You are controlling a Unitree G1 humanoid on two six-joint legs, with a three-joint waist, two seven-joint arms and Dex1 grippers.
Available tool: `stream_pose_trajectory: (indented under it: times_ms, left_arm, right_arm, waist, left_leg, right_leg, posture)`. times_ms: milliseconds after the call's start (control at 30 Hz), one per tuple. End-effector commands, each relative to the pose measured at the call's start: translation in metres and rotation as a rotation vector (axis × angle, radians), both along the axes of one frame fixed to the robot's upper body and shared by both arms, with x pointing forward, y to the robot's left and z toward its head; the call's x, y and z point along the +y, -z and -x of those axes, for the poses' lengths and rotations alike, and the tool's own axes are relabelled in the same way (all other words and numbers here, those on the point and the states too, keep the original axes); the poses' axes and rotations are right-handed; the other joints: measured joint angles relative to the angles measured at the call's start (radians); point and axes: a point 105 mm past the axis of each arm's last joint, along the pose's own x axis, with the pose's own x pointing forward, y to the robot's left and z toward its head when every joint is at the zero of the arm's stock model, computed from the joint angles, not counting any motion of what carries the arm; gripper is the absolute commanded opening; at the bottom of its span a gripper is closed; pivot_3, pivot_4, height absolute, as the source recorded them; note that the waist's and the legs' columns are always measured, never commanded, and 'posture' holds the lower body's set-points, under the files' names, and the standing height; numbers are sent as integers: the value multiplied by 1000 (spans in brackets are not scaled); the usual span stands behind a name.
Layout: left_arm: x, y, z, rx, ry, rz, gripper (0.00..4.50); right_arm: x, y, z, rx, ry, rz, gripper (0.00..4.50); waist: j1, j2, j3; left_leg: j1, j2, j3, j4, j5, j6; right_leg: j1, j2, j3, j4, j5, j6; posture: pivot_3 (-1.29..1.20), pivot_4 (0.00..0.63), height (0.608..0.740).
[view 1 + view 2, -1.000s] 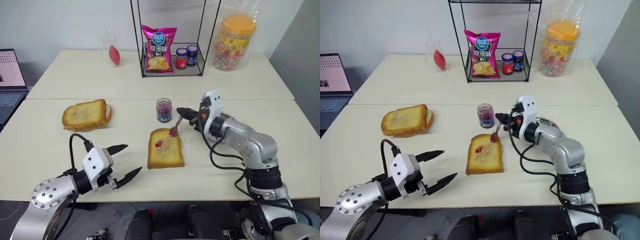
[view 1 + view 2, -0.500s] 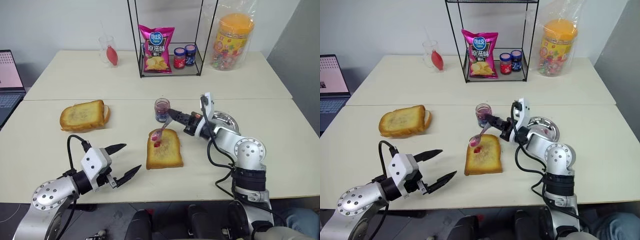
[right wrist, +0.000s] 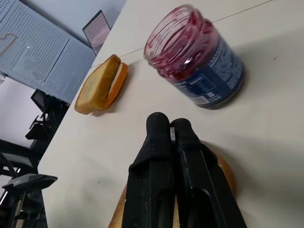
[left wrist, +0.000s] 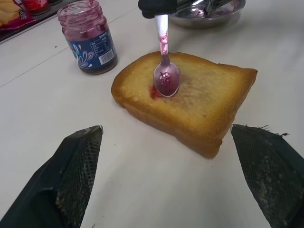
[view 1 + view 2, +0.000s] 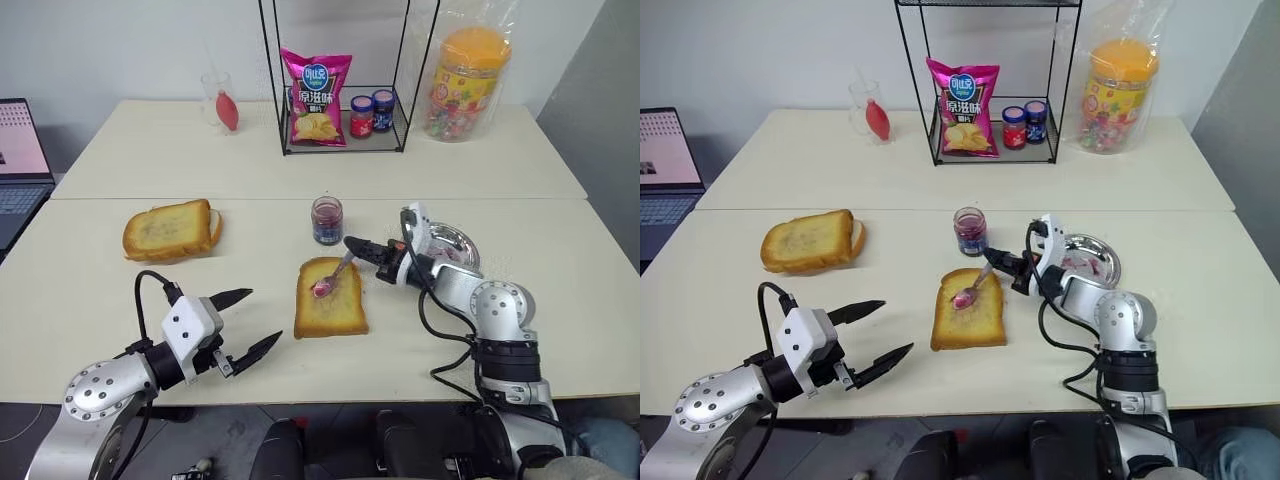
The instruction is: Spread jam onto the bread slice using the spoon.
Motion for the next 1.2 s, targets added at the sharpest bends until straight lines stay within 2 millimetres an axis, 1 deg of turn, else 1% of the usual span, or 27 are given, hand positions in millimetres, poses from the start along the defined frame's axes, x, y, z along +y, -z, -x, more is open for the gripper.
stream_pose_trajectory:
  times_ms: [33, 133, 200, 233, 367, 467, 533, 600, 700, 800, 900, 967, 1033, 1067, 1200]
  left_arm:
    - [-4, -6, 3, -33, 30, -4, 4500]
    - [-3, -5, 4, -31, 33, -5, 4500]
    - [-3, -5, 6, -30, 38, 2, 4500]
    - [-4, -6, 7, -33, 40, 8, 4500]
    - [-5, -11, 5, -54, 33, 39, 4500]
    - [-7, -11, 6, -52, 38, 38, 4500]
    - [-7, -10, 6, -53, 34, 40, 4500]
    - [-7, -10, 7, -57, 32, 43, 4500]
    - [-8, -11, 6, -61, 30, 50, 4500]
    - [-9, -12, 5, -66, 31, 54, 4500]
    - [-11, -12, 5, -65, 34, 57, 4500]
    - [-11, -11, 5, -59, 39, 60, 4500]
    - [-12, -12, 4, -57, 42, 62, 4500]
    - [-12, -13, 3, -58, 43, 63, 4500]
    - [-14, -16, 0, -68, 53, 66, 4500]
  right_arm:
    - [-16, -17, 5, -49, 15, 4, 43]
    - [-17, -37, 8, -96, -3, -25, 43]
    - [-9, -48, 11, -119, -30, -65, 43]
    - [-3, -51, 12, -121, -42, -81, 43]
    - [17, -36, 4, -78, -38, -94, 43]
    - [23, -31, -2, -63, -24, -101, 43]
    - [27, -29, -3, -64, -33, -100, 43]
    - [29, -21, -4, -51, -37, -82, 43]
    - [23, -9, -5, -39, -33, -27, 43]
    - [-3, 0, -8, -42, 12, 40, 43]
    - [-21, -2, -7, -58, 36, 67, 43]
    - [-30, -10, -6, -73, 48, 61, 43]
    - [-34, -29, -5, -115, 52, 17, 43]
    - [-34, -39, -5, -133, 51, -9, 43]
    - [-34, -64, -1, -179, 38, -95, 43]
  waist:
    - [0, 0, 0]
    - [0, 0, 0]
    - [-1, 0, 0]
    - [-2, 0, 0]
    - [-8, 0, 0]
    - [-7, 0, 0]
    - [-5, 0, 0]
    - [-3, 0, 0]
    - [-3, 0, 0]
    - [0, 0, 0]
    - [2, 0, 0]
    - [2, 0, 0]
    - [2, 0, 0]
    - [2, 0, 0]
    - [-1, 0, 0]
  left_leg:
    - [0, 0, 0, 0, 0, 0]
    - [0, 0, 0, 0, 0, 0]
    - [0, 0, 0, 0, 0, 0]
    - [0, 0, 0, 0, 0, 0]
    - [1, 2, 0, 0, 0, 0]
    - [0, 2, 0, 0, 0, 0]
    - [0, 2, 1, 0, 0, 0]
    - [0, 1, 1, 0, 0, 0]
    - [0, 1, 1, 0, 0, 0]
    - [0, 1, 1, 0, 0, 0]
    - [0, 0, 1, 0, 0, 0]
    - [0, 0, 1, 0, 0, 0]
    - [0, 0, 1, 0, 0, 0]
    - [0, 0, 1, 0, 0, 0]
    - [0, 0, 1, 0, 0, 0]
  right_leg:
    - [0, 0, 0, 0, 0, 0]
    - [0, 0, 0, 0, 0, 0]
    - [0, 0, 0, 0, 0, 0]
    - [0, 0, 0, 0, 0, 0]
    - [0, 2, 0, 0, 0, 0]
    - [0, 2, 0, 0, 0, 0]
    - [0, 2, 1, 0, 0, 0]
    - [-1, 1, 1, 0, 0, 0]
    - [-1, 1, 1, 0, 0, 0]
    - [0, 1, 1, 0, 0, 0]
    - [0, 0, 1, -1, 0, 0]
    - [0, 0, 1, 0, 0, 0]
    - [0, 0, 1, 0, 0, 0]
    - [0, 0, 1, 0, 0, 0]
    - [0, 1, 1, 0, 0, 0]
  posture:
    - [0, 150, 740]
    - [0, 150, 740]
    - [0, 150, 740]
    - [0, 150, 740]
    - [0, 150, 740]
    - [0, 150, 740]
    - [0, 150, 740]
    - [0, 150, 740]
    - [0, 150, 740]
    - [0, 150, 740]
    - [0, 150, 740]
    - [0, 150, 740]
    - [0, 150, 740]
    - [0, 150, 740]
    - [0, 150, 740]
